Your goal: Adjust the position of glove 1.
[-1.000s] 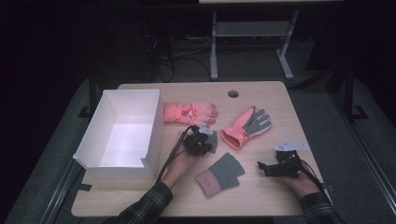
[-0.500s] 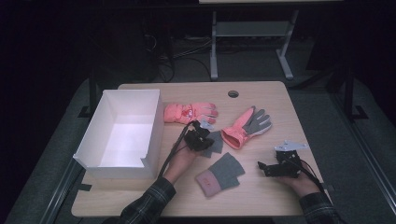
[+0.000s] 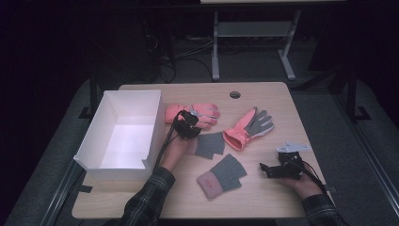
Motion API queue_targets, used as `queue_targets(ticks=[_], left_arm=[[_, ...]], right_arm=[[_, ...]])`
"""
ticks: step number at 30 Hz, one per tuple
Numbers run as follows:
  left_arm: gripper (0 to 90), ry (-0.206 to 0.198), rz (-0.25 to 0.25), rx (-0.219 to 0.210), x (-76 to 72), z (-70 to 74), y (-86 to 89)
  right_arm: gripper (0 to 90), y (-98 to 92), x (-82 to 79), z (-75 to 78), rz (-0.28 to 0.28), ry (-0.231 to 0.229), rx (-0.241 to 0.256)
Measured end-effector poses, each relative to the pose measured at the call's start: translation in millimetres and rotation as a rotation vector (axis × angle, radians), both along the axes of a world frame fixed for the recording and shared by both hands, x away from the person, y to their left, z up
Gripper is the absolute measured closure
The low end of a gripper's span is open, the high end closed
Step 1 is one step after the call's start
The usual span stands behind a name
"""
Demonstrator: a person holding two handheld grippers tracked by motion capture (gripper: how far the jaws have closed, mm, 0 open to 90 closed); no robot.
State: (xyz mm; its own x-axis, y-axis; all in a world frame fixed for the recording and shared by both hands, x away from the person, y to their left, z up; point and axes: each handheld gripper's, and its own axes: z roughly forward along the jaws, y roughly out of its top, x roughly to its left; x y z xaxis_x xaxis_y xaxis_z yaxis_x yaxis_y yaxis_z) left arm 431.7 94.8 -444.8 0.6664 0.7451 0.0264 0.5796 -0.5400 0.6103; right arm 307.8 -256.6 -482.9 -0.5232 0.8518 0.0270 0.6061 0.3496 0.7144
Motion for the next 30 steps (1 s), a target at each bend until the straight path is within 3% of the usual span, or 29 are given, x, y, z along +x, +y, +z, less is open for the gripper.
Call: queue_targets(ticks=[9, 16, 23, 27, 30], left_arm=[[89.6, 0.036, -0.012, 0.024, -21.0, 0.7, 7.3], [89.5, 0.063, -0.035, 0.005, -44.8, 1.9, 8.7], [89.5, 0.085, -0.093, -0.003, -65.5, 5.4, 10.4], [86.2, 0.062, -0.146, -0.006, -74.3, 8.5, 14.7], [75.3, 0.028, -0.2, -0.032, -74.4, 11.5, 15.7]], right_arm=[[7.0, 0.0, 0.0, 0.1, 0.001, 0.001, -0.001], [7.0, 0.0, 0.0, 0.0, 0.0, 0.0, 0.0], [7.0, 0.0, 0.0, 0.0, 0.001, 0.0, 0.0], [7.0, 0.0, 0.0, 0.0, 0.0, 0.001, 0.0], [7.0, 0.0, 0.0, 0.0, 0.0, 0.001, 0.0]])
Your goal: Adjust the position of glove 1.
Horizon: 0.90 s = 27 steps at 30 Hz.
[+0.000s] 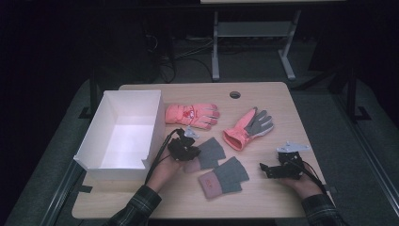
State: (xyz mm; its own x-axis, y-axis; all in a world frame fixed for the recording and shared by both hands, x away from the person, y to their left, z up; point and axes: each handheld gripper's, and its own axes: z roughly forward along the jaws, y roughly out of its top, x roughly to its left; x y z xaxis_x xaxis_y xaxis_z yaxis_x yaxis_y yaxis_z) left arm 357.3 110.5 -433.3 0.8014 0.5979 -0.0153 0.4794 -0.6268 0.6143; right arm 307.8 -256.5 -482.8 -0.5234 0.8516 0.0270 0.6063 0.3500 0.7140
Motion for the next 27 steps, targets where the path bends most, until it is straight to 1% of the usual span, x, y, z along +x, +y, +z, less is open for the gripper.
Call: queue_targets(ticks=[1, 2, 3, 4, 7, 8, 11, 12, 14, 15, 17, 18, 20, 24, 27], left_arm=[[72.0, -0.009, -0.024, 0.001, 0.9, 0.3, -1.0], [69.1, -0.028, -0.033, 0.006, 1.7, -0.1, -2.3], [67.7, -0.026, -0.045, 0.012, 3.1, -0.6, -3.2], [66.8, -0.021, -0.059, 0.004, 3.7, -1.9, -4.6], [63.7, -0.006, -0.094, 0.017, 4.6, -6.6, -7.8], [62.6, -0.002, -0.102, 0.027, 4.6, -7.5, -8.3], [56.7, 0.012, -0.116, 0.028, 3.5, -9.1, -8.9], [56.4, 0.009, -0.117, 0.033, 3.5, -10.1, -9.1], [56.5, 0.019, -0.13, 0.054, 3.4, -14.4, -10.3], [57.0, 0.017, -0.139, 0.062, 3.4, -16.5, -10.8], [59.1, 0.021, -0.138, 0.054, 3.2, -17.8, -11.1], [60.6, 0.026, -0.141, 0.059, 3.9, -17.6, -10.7], [65.6, 0.035, -0.126, 0.06, 4.0, -17.7, -10.9], [79.1, 0.046, -0.129, 0.07, 3.5, -16.5, -13.9], [83.3, 0.054, -0.121, 0.067, 4.1, -16.0, -14.3]], right_arm=[[7.0, 0.0, 0.0, 0.0, 0.0, 0.0, 0.0], [7.0, 0.1, -0.1, 0.1, -0.001, 0.001, 0.0], [7.0, 0.1, -0.1, 0.0, -0.001, 0.001, 0.001], [7.0, 0.1, -0.1, 0.0, -0.001, 0.001, 0.0], [7.0, 0.1, 0.0, 0.0, -0.001, 0.001, 0.0], [7.0, 0.1, -0.1, 0.0, -0.001, 0.001, 0.0], [7.0, 0.1, 0.0, 0.0, -0.001, 0.0, 0.0], [7.0, 0.1, 0.0, 0.0, -0.001, 0.0, 0.0], [7.0, 0.1, 0.0, 0.0, 0.0, 0.0, 0.0], [7.0, 0.1, 0.0, 0.0, 0.0, 0.0, 0.0], [7.1, 0.1, -0.1, 0.0, 0.0, 0.0, 0.0], [7.0, 0.1, -0.1, 0.0, 0.0, 0.0, 0.0], [7.0, 0.1, -0.1, 0.0, 0.0, 0.0, 0.0], [7.0, 0.2, -0.1, 0.0, 0.001, 0.001, -0.001], [7.0, 0.3, -0.1, 0.0, 0.001, 0.001, -0.001]])
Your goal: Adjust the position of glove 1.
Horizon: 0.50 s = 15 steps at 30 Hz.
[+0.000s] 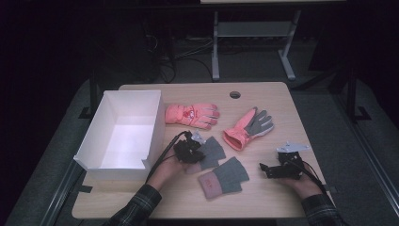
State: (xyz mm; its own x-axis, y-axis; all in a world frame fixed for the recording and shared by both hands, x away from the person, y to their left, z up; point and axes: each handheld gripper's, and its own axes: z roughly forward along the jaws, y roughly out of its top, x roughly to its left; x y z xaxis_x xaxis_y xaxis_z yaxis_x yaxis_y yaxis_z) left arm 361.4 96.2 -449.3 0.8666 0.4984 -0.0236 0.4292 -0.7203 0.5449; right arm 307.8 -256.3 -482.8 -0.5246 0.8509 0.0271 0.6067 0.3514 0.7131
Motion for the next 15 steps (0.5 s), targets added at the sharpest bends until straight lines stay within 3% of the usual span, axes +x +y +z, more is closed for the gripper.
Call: queue_targets(ticks=[3, 9, 15], left_arm=[[85.1, 0.007, 0.008, -0.006, 0.6, 2.8, 1.0], [85.5, 0.019, 0.035, -0.087, 0.0, 17.2, 5.3], [85.4, 0.047, 0.057, -0.128, -7.7, 31.3, 7.2]], right_arm=[[7.0, 0.1, 0.0, 0.1, 0.001, 0.001, -0.001], [7.0, 0.4, -0.1, 0.1, 0.0, 0.002, 0.002], [7.1, 0.4, -0.1, 0.1, 0.0, 0.002, 0.002]])
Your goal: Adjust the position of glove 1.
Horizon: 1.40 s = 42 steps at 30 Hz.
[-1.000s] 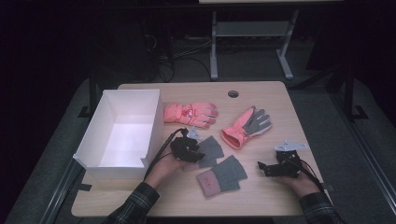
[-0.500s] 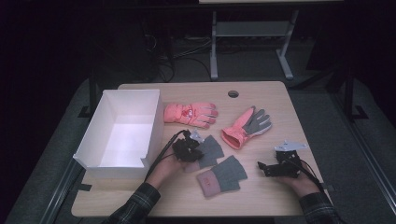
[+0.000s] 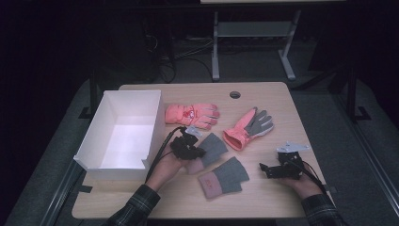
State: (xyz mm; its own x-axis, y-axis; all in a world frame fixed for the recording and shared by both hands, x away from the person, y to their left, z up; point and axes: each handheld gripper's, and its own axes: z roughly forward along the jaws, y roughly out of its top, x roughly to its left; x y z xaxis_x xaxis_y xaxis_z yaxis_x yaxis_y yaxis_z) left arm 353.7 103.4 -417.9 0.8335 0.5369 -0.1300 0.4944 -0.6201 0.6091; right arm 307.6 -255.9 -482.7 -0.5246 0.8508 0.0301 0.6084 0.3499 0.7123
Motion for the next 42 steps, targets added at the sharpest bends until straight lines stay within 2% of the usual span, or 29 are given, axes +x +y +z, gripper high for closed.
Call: queue_targets(ticks=[6, 8, 12, 14, 20, 23, 26, 27, 28, 30, 31, 32, 34, 38, 42], left_arm=[[85.4, 0.015, -0.016, -0.034, -14.2, 12.1, -6.2], [85.4, 0.017, -0.043, -0.028, -19.0, 15.8, -8.3], [85.3, 0.021, -0.065, -0.04, -28.7, 20.3, -14.5], [85.3, 0.022, -0.059, -0.056, -33.1, 20.8, -19.1], [85.3, 0.037, -0.094, -0.039, -42.7, 18.9, -32.6], [85.3, 0.035, -0.111, -0.004, -46.6, 15.8, -39.5], [85.3, 0.044, -0.12, 0.014, -49.0, 12.2, -44.9], [85.3, 0.046, -0.112, 0.008, -50.4, 10.2, -47.6], [85.3, 0.043, -0.124, 0.025, -50.7, 9.0, -48.8], [85.2, 0.045, -0.132, 0.029, -51.7, 5.7, -52.2], [85.2, 0.052, -0.117, 0.018, -53.5, 3.6, -55.2], [85.2, 0.046, -0.132, 0.038, -53.3, 2.6, -55.9], [85.2, 0.045, -0.136, 0.053, -53.9, 0.3, -58.4], [85.2, 0.041, -0.124, 0.056, -55.4, -3.5, -62.3], [85.0, 0.028, -0.139, 0.078, -55.8, -4.6, -62.8]], right_arm=[[7.0, 0.0, 0.0, 0.0, 0.0, 0.0, 0.0], [7.0, 0.0, 0.0, 0.0, 0.0, 0.0, 0.0], [7.0, 0.0, 0.0, 0.0, 0.001, 0.0, 0.0], [7.0, 0.0, 0.0, 0.0, 0.0, 0.0, 0.0], [7.0, 0.0, 0.0, 0.0, 0.0, 0.0, 0.0], [7.0, -0.1, 0.0, 0.0, 0.001, 0.0, -0.001], [7.0, -0.1, 0.0, 0.0, 0.001, 0.0, -0.001], [7.0, -0.1, 0.0, 0.0, 0.001, 0.0, -0.001], [7.0, -0.1, 0.0, 0.0, 0.001, 0.0, -0.001], [7.0, -0.1, 0.0, 0.0, 0.001, 0.0, -0.001], [7.0, -0.1, 0.0, 0.0, 0.001, 0.0, -0.001], [7.0, -0.1, 0.0, 0.0, 0.001, -0.001, -0.001], [7.0, -0.1, 0.0, 0.0, 0.001, 0.0, -0.001], [7.0, -0.1, 0.0, 0.0, 0.0, 0.0, 0.0], [7.0, -0.1, 0.1, 0.0, 0.001, -0.001, 0.0]])
